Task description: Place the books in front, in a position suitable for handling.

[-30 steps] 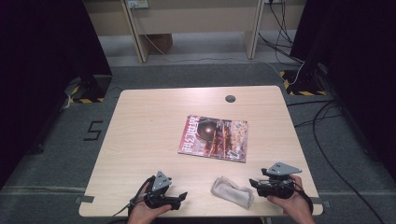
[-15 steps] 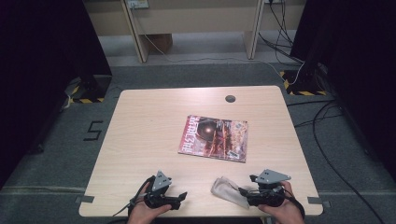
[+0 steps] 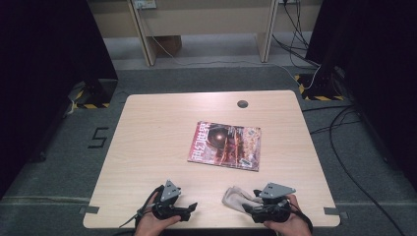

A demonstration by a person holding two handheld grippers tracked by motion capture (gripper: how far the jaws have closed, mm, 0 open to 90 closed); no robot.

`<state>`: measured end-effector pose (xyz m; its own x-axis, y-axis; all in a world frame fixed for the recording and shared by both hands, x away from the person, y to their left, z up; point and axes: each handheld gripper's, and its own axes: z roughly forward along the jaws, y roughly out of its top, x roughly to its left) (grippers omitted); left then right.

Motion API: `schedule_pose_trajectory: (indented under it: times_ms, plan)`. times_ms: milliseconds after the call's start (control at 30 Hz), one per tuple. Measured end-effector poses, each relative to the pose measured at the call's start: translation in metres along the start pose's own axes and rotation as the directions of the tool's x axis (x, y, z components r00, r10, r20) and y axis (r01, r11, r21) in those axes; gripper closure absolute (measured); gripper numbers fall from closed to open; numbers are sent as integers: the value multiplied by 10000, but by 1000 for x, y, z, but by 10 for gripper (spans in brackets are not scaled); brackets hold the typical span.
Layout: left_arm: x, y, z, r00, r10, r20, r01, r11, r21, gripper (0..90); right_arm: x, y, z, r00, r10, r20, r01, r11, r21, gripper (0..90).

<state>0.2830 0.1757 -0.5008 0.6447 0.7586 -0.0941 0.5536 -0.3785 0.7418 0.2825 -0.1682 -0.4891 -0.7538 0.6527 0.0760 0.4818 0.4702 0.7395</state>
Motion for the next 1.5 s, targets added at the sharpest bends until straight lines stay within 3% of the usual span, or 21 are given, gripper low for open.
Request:
schedule_pose_trajectory:
  times_ms: [433, 600, 633, 833, 1300, 1500]
  plan:
    - [-1, 0, 2, 10000, 48, 16, -48, 10000, 35, 181, -1, -4, 15, 9998, -214, -10, 214, 9960, 862, 485]
    - [-1, 0, 2, 10000, 79, -9, -79, 10000, 47, 181, -3, -5, 16, 9999, -164, -27, 166, 9956, 917, 569]
    - [-1, 0, 2, 10000, 76, -2, -76, 10000, 20, 181, -5, -6, 15, 9998, -213, 31, 210, 9960, 865, 627]
    - [-2, 0, 2, 9999, 144, -13, -144, 9999, 64, 181, -7, -6, 13, 9996, -261, 102, 251, 9961, 847, 693]
    - [-2, 1, 1, 9998, 177, -7, -177, 9998, 25, 181, -32, -9, 0, 9930, -77, 1180, -27, 9961, 878, 743]
    - [-2, 1, 1, 9998, 192, -26, -192, 9998, 10, 181, -51, -12, -9, 9844, 239, 1744, -384, 9960, 803, 748]
